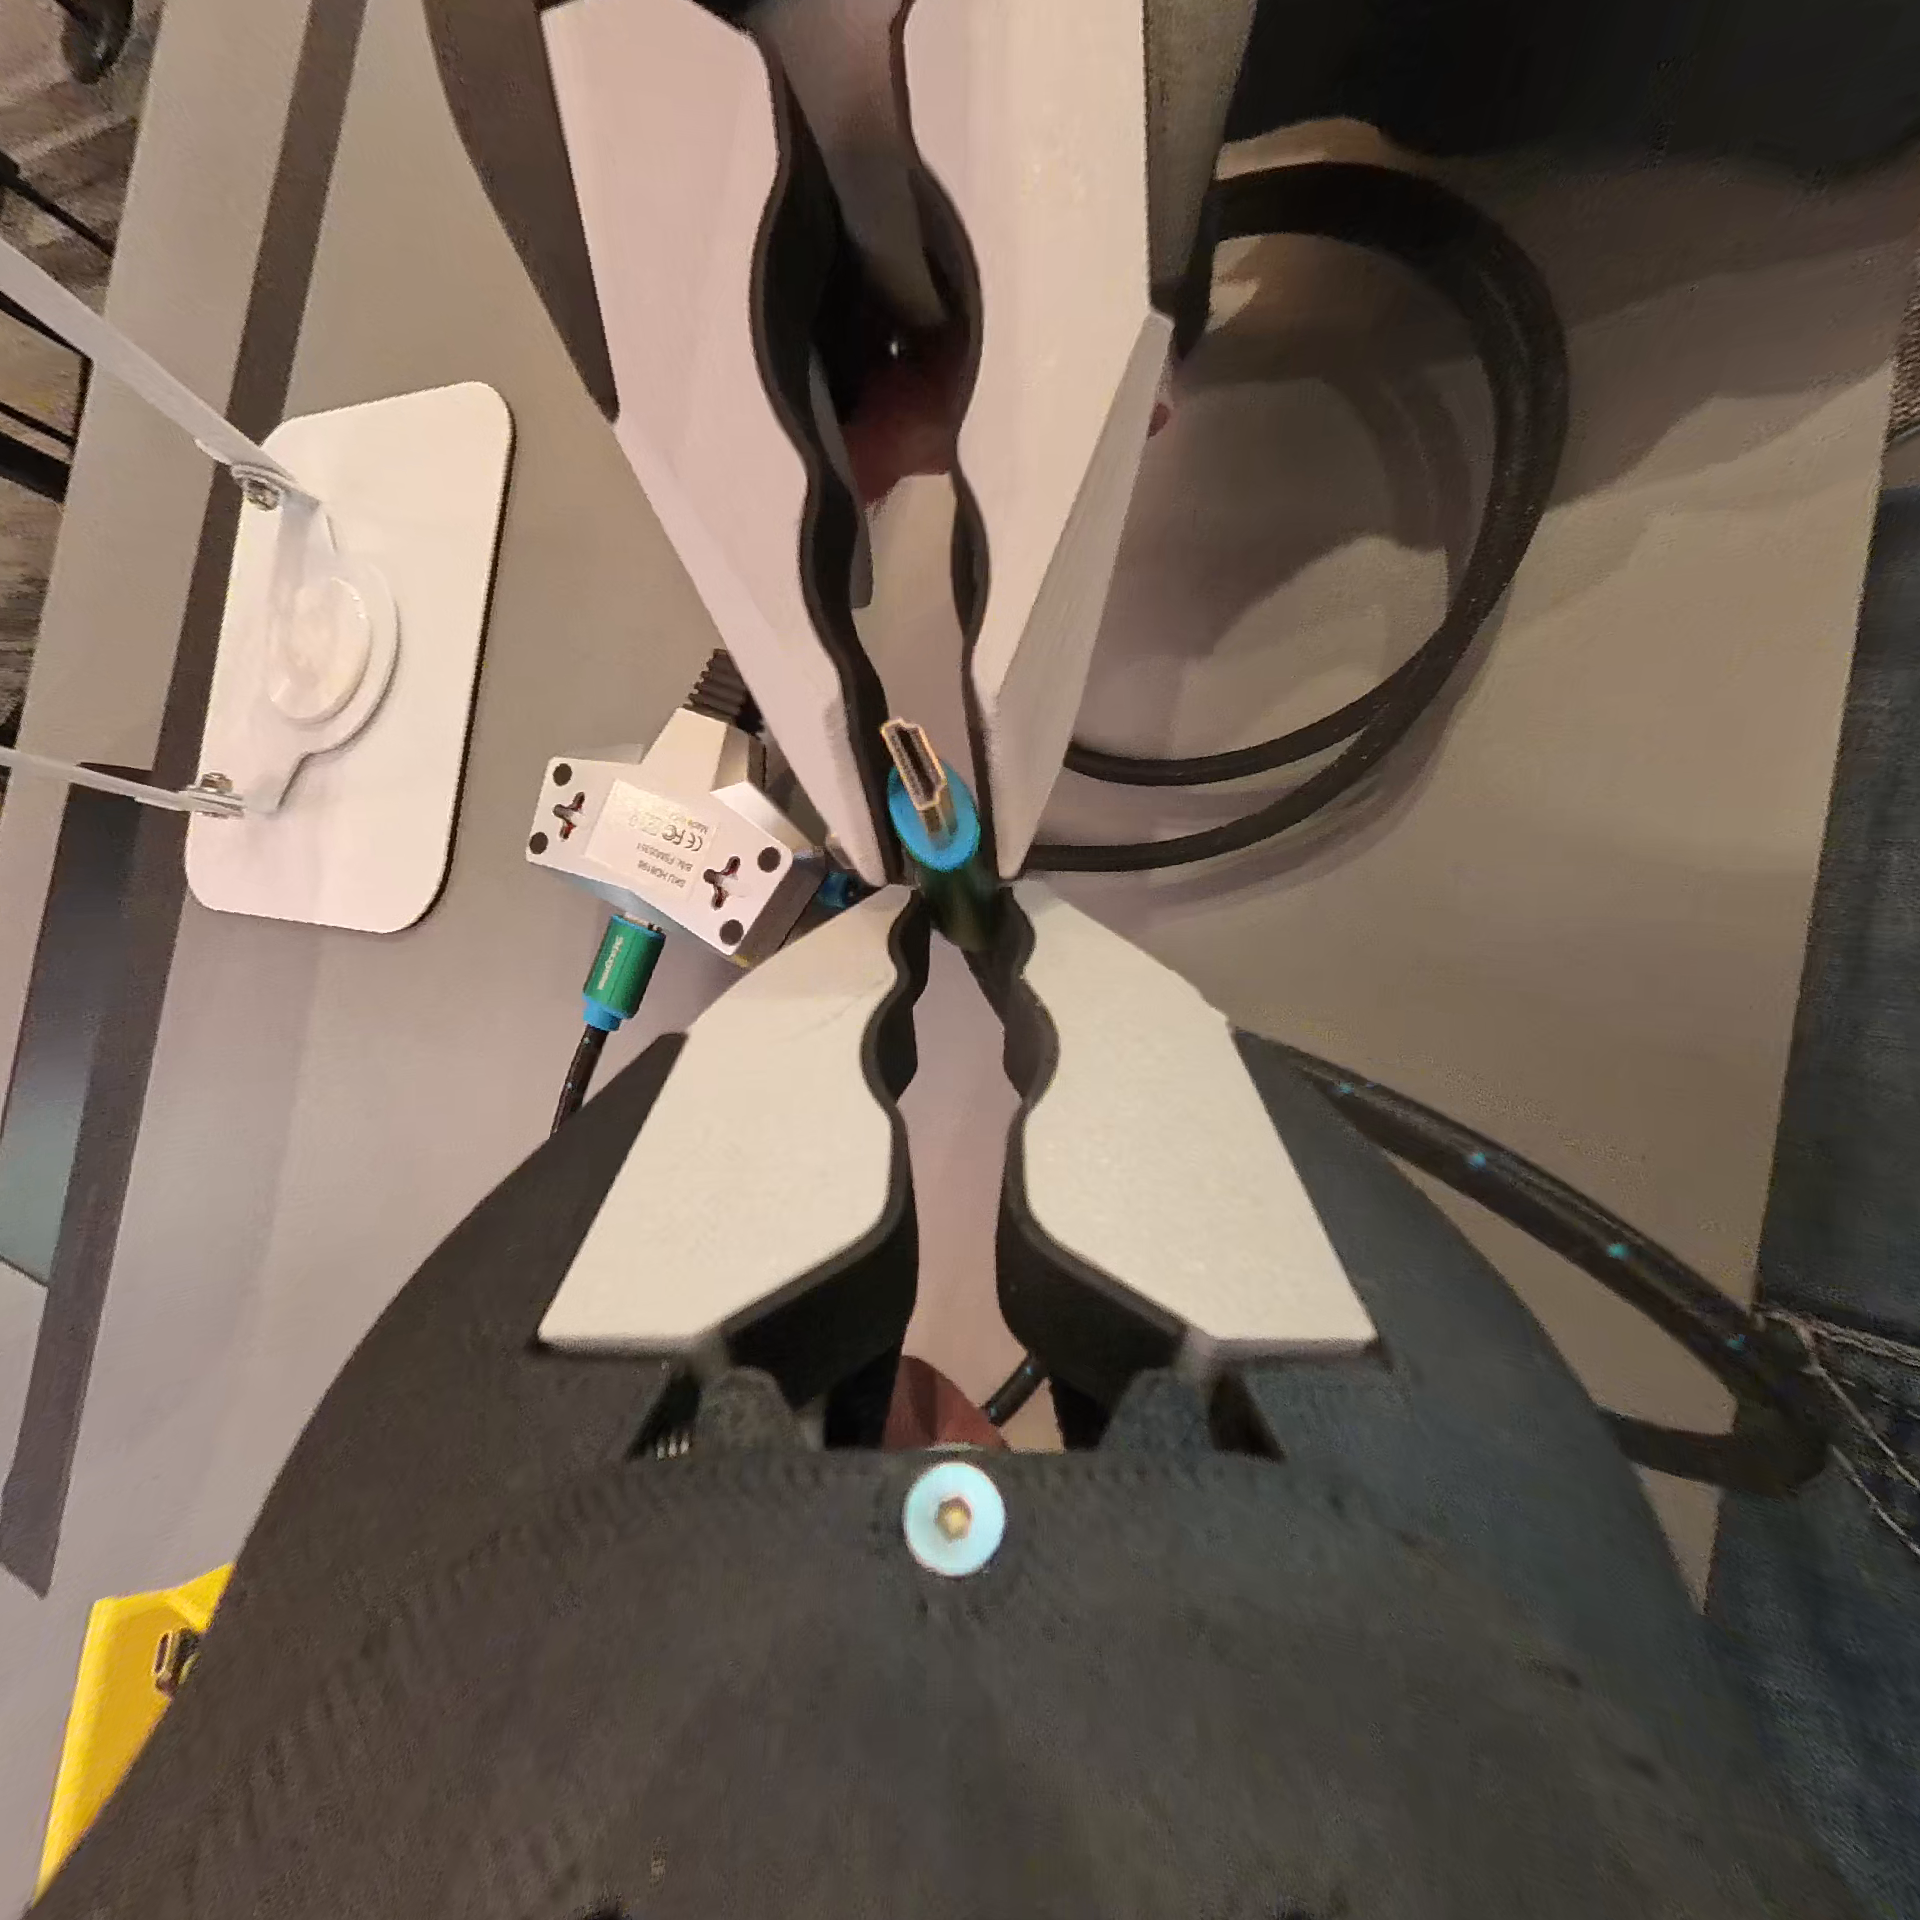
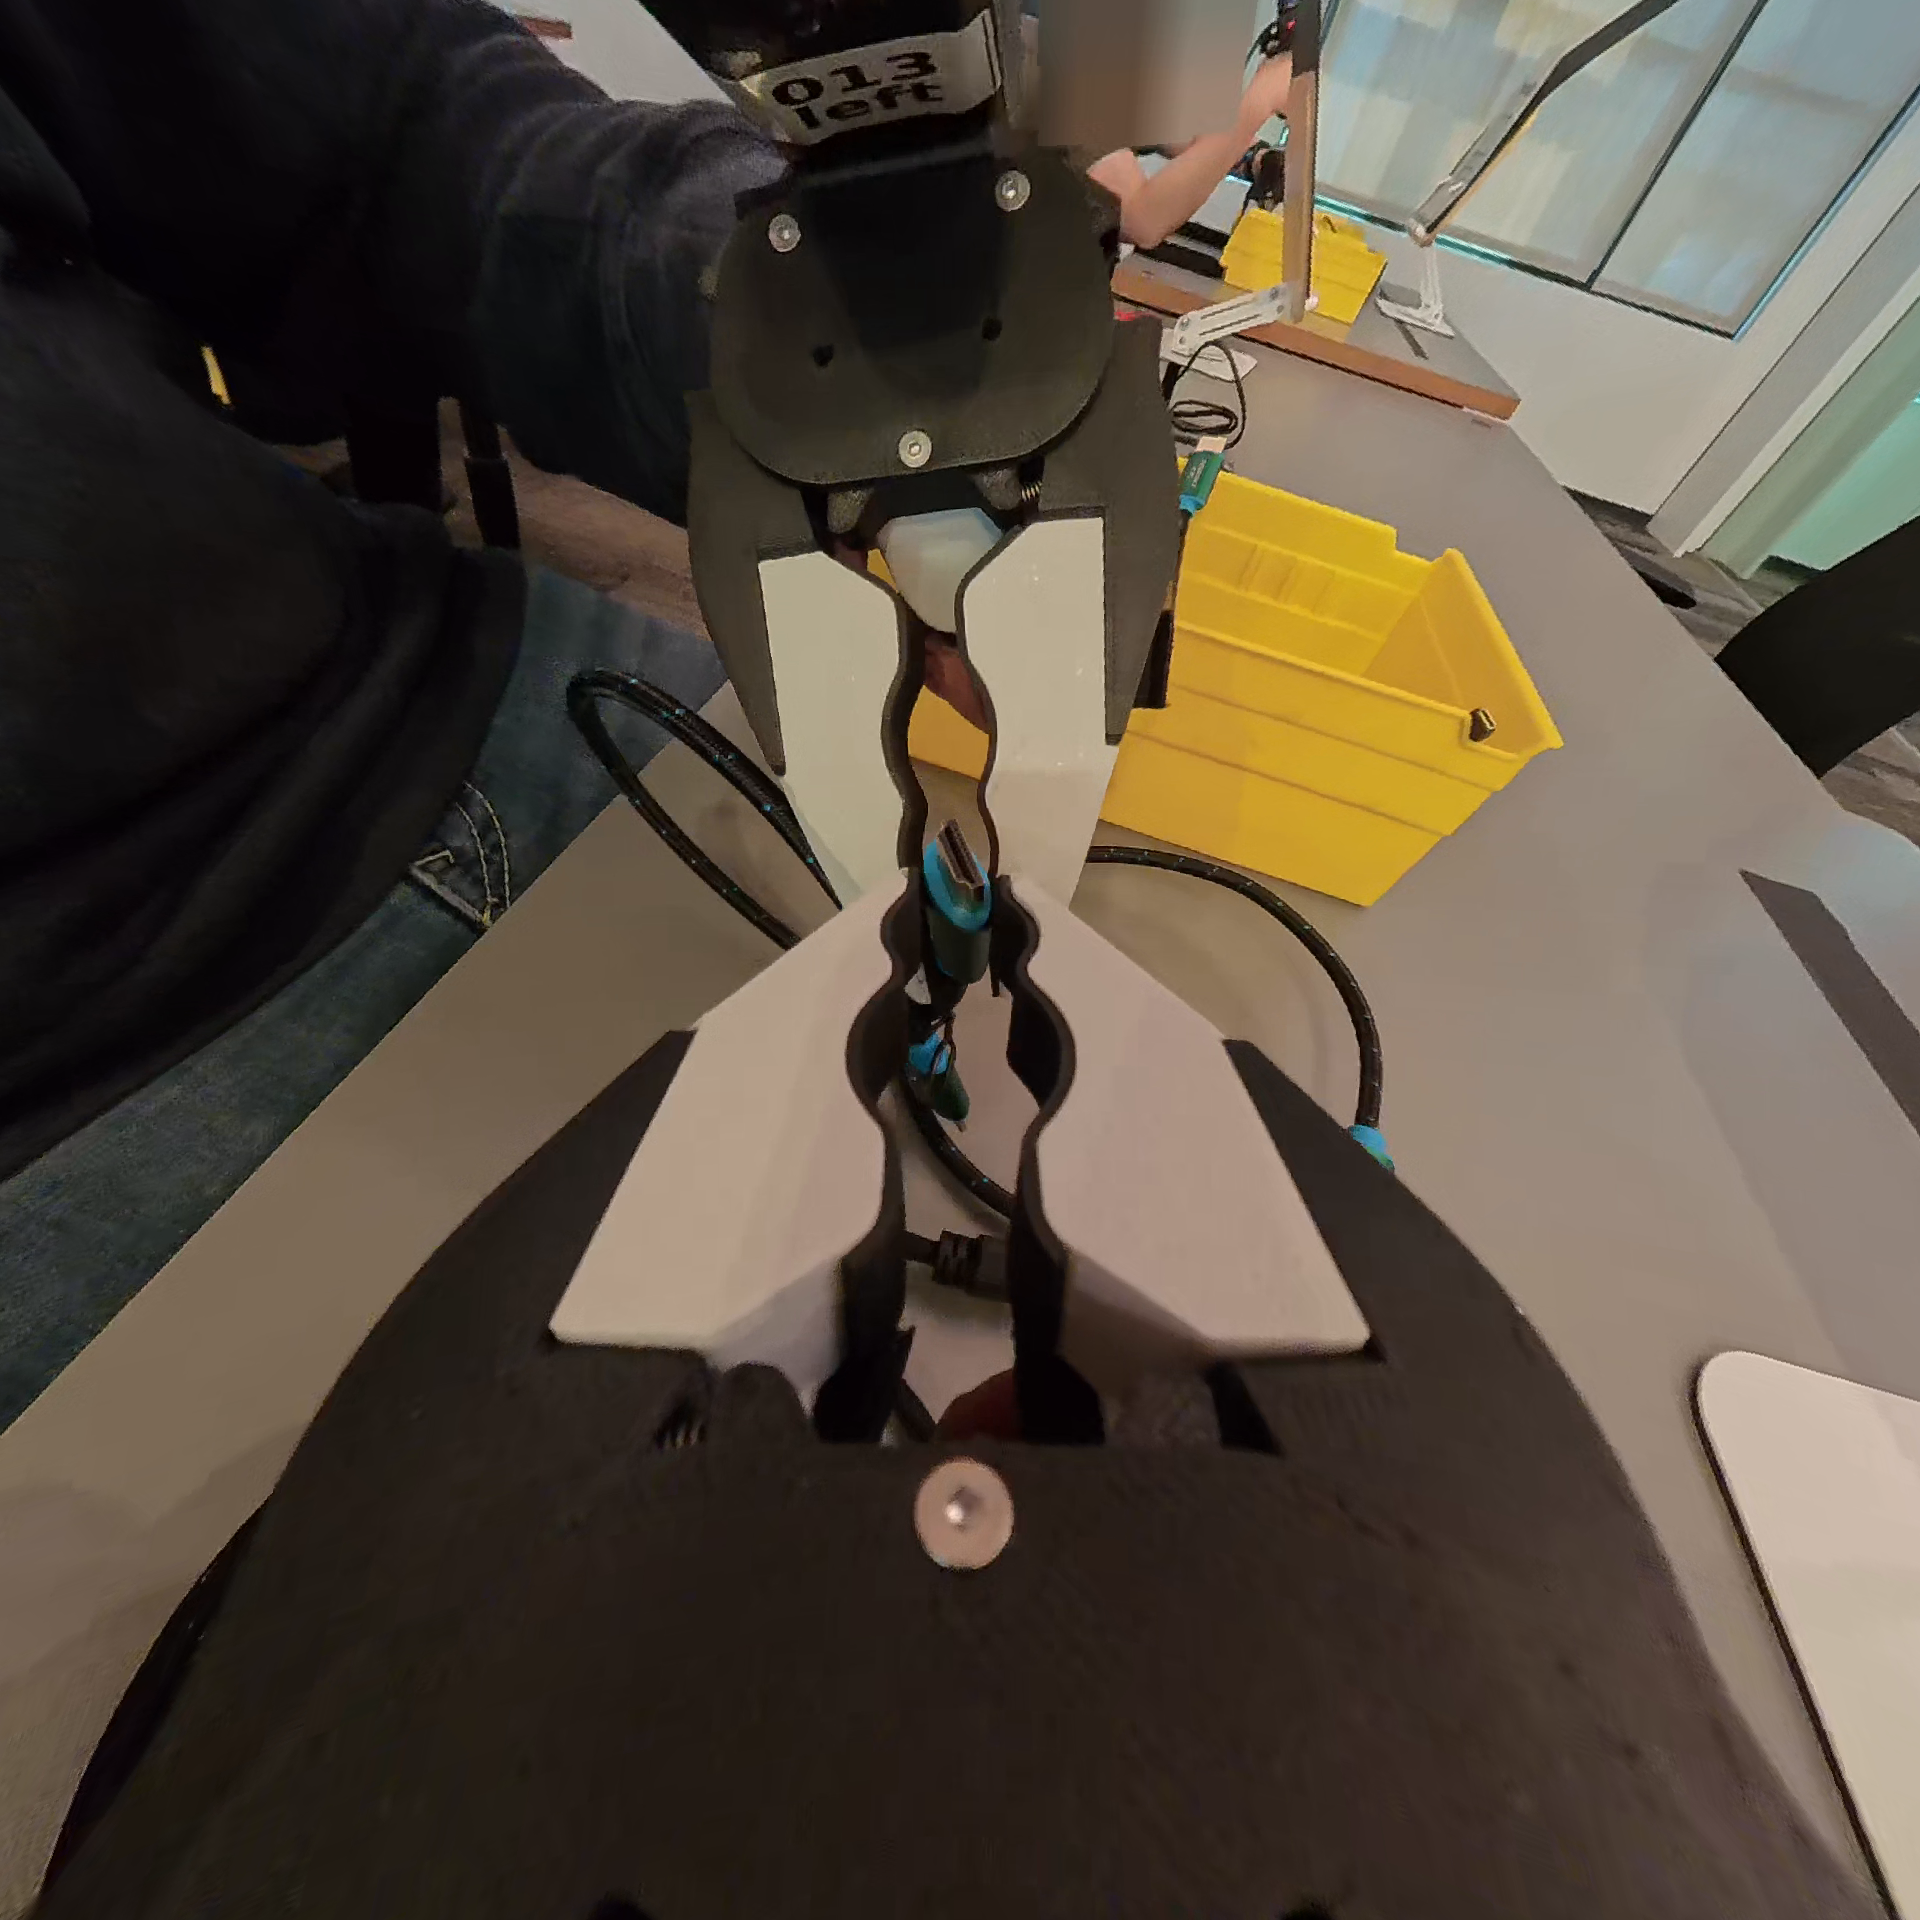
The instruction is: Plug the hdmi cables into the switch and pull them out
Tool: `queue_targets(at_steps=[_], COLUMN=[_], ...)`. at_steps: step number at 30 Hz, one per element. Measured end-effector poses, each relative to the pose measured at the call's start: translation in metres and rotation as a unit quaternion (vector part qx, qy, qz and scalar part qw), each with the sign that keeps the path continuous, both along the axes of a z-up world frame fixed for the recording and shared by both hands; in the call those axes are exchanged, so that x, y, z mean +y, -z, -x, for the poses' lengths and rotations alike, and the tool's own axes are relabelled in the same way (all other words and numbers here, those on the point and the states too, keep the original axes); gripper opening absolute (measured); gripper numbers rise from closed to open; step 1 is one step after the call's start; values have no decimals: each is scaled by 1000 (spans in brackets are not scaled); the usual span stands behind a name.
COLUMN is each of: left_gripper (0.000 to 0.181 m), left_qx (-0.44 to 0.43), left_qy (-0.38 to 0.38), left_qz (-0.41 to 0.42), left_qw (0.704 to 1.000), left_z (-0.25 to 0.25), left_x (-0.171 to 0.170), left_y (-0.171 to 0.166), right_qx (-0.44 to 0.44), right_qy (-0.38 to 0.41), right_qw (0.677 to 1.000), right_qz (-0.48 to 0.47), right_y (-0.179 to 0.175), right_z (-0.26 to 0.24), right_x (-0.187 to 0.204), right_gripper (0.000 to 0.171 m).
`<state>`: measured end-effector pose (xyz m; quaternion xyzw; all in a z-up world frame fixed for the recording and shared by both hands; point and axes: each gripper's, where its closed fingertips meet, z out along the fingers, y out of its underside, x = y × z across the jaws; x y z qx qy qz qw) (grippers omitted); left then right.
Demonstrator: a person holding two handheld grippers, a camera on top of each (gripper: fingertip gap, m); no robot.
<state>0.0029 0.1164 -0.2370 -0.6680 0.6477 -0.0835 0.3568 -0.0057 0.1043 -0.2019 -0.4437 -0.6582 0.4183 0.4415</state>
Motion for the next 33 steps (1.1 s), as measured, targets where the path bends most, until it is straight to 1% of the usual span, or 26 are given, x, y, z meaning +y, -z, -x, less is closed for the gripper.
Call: queue_targets(at_steps=[1, 2, 3, 5, 7, 10, 12, 14, 15, 17, 20, 25, 29, 33], left_gripper=[11, 11, 11, 11, 11, 11, 11, 11, 11, 11, 11, 11, 11, 11], left_qx=[-2, -2, 1, 5, 9, 6, 7, 7, 7, 7, 6, -2, -13, -21], left_qy=[-5, -12, -17, -22, -30, -36, -38, -38, -38, -37, -35, -31, -28, -20], left_qz=[2, 5, 2, -6, -14, -15, -16, -17, -18, -17, -18, -24, -33, -41], left_qw=[1000, 1000, 1000, 1000, 999, 999, 999, 999, 999, 999, 999, 999, 999, 999], left_z=[1, 2, 4, 9, 14, 18, 19, 19, 19, 19, 19, 20, 19, 13], left_x=[1, 3, 5, 8, 12, 14, 14, 14, 14, 14, 12, 10, 6, -2], left_y=[-1, -1, -3, -6, -9, -12, -13, -13, -13, -12, -14, -26, -39, -51], right_qx=[3, 3, -1, -17, -74, -197, -278, -298, -297, -287, -233, -101, -30, 19], right_qy=[6, 18, 37, 91, 165, 257, 282, 289, 296, 298, 290, 254, 231, 216], right_qw=[1000, 1000, 999, 996, 983, 945, 914, 905, 903, 905, 925, 961, 972, 975], right_qz=[2, 3, 3, -4, -18, -53, -86, -94, -99, -98, -78, -48, -40, -40], right_y=[-1, -1, 0, 5, 26, 71, 100, 111, 111, 110, 99, 63, 41, 24], right_z=[0, 0, -1, -7, -18, -41, -55, -55, -54, -53, -50, -42, -42, -44], right_x=[2, 6, 14, 37, 68, 106, 118, 121, 124, 127, 129, 122, 115, 110], right_gripper=[10, 17, 26, 30, 37, 42, 42, 33, 22, 22, 21, 22, 22, 22])
